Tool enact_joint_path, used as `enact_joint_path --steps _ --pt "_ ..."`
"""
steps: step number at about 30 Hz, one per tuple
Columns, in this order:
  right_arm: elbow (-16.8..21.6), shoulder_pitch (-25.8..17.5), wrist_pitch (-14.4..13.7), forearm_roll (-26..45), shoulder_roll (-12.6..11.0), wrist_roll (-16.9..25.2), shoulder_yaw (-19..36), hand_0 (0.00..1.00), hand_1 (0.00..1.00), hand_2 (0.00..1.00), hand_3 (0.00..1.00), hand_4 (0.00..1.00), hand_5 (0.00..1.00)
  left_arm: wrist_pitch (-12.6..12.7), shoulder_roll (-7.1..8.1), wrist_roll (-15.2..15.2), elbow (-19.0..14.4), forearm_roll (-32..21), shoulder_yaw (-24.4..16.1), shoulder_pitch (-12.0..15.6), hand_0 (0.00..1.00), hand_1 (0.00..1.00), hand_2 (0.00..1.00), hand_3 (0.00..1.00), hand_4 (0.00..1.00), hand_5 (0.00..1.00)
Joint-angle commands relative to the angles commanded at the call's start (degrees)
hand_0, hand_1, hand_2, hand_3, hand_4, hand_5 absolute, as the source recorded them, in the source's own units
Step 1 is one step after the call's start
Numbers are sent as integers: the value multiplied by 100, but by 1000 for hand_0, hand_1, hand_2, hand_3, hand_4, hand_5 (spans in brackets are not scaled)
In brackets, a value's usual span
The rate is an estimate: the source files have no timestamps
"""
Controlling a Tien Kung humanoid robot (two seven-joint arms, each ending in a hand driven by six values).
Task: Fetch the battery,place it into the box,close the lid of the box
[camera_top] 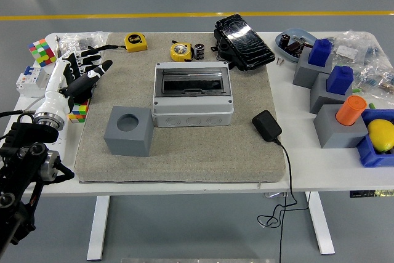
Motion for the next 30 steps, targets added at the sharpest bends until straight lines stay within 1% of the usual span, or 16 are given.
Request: enact_joint_path --steps 6,12,30 --pt "10 6 -1 -24 -14 3 31 546 601 593 547 928 487 26 -13 -10 1 12 -149 15 544 639 713 680 996 357" --pt "8 8 1 -18 -24 0 25 546 600 593 546 928 489 27 -5 -11 -1 18 -211 1 539 638 713 676 995 356" --pt "15 33 7 -34 -40 -1 51 546 601 594 548 929 491 29 -27 -15 -3 5 -191 -23 535 633 710 658 992 356"
